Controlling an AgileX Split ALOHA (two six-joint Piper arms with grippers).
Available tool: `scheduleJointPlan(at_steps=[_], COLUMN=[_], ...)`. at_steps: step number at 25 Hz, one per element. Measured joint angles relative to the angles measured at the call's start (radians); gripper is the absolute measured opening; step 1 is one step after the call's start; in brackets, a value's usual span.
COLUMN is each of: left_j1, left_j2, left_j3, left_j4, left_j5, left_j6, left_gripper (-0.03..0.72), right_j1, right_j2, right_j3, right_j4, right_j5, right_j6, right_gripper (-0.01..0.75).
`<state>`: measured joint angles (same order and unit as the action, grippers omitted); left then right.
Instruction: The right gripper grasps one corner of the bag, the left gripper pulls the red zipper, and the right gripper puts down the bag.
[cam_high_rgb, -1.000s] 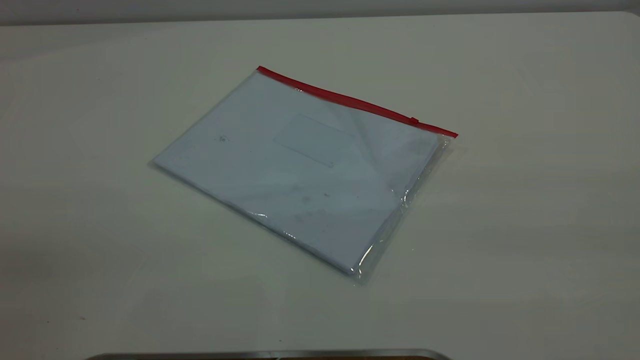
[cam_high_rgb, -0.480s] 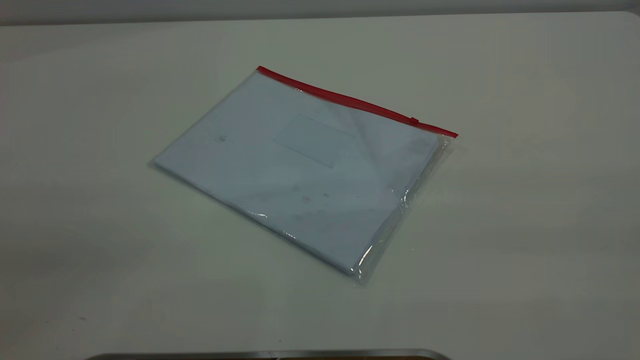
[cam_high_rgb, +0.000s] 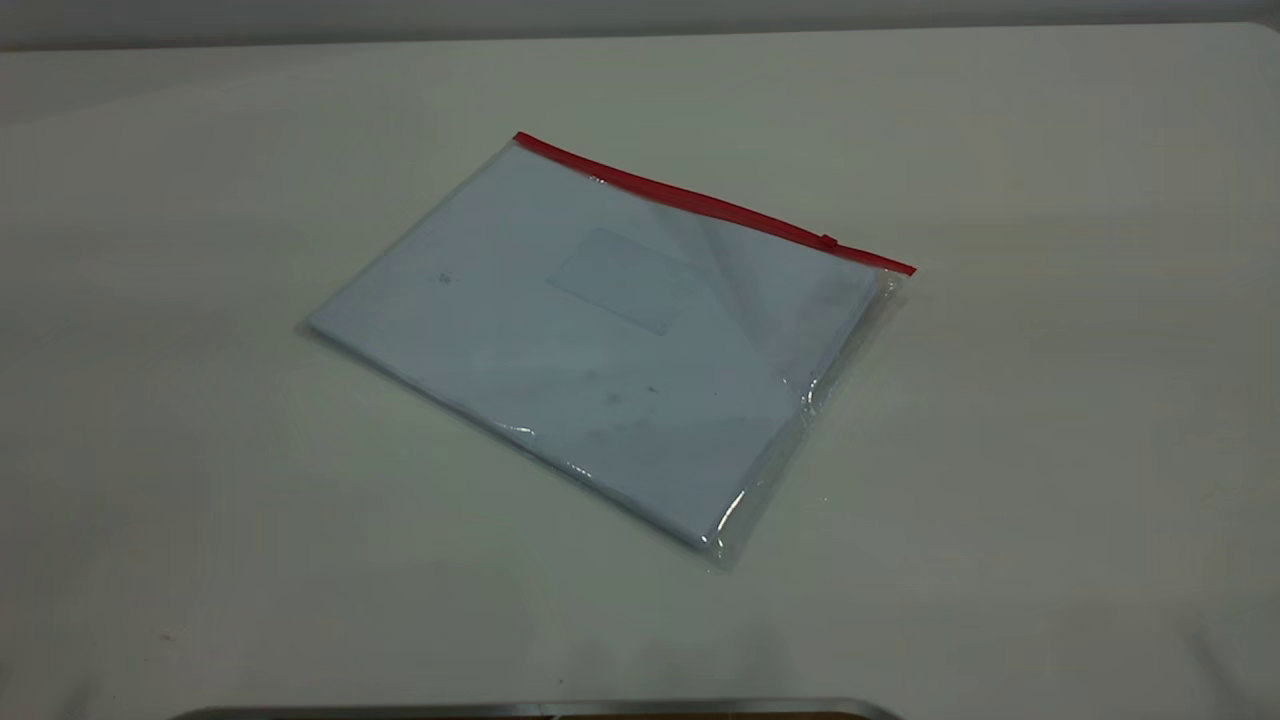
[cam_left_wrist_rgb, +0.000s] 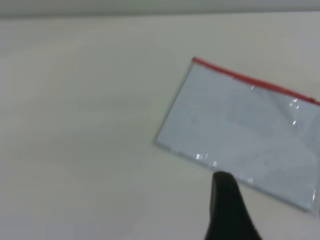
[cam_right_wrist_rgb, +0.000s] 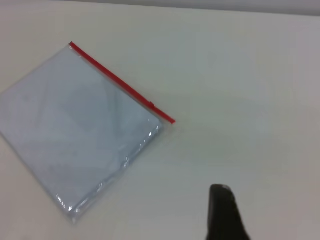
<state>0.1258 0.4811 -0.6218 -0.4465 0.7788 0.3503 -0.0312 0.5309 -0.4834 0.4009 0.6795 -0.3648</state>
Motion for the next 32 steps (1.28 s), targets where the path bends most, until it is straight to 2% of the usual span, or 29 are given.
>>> scheduleJointPlan(at_steps=[4, 12, 19, 21, 24, 28, 32], left_j1=[0.0, 0.0, 0.0, 0.0, 0.0, 0.0, 0.0], left_j2=[0.187, 0.497, 0.685, 0.725, 0.763, 0.773, 0.773], left_j3=[-0.032, -0.072, -0.141, -0.153, -0.167, -0.171, -0.171], left_j4=[-0.128, -0.325, -0.417, -0.428, -0.439, -0.443, -0.443], left_j5=[-0.101, -0.226, -0.264, -0.266, -0.269, -0.269, -0.269], left_j6=[0.154, 0.445, 0.534, 0.538, 0.541, 0.556, 0.569], left_gripper=[0.53, 0.538, 0.538, 0.538, 0.538, 0.538, 0.538], right_j1=[0.001, 0.001, 0.001, -0.012, -0.053, -0.111, -0.12], right_j2=[0.244, 0.807, 1.253, 1.388, 1.571, 1.763, 1.89], right_j3=[0.0, -0.007, -0.161, -0.221, -0.321, -0.444, -0.549], right_j4=[0.144, 0.565, 1.031, 1.136, 1.235, 1.282, 1.316], right_j5=[-0.119, -0.329, -0.336, -0.298, -0.153, 0.053, 0.122], right_j6=[-0.087, -0.51, -1.046, -1.177, -1.287, -1.342, -1.349], right_gripper=[0.534, 0.535, 0.535, 0.535, 0.535, 0.535, 0.535])
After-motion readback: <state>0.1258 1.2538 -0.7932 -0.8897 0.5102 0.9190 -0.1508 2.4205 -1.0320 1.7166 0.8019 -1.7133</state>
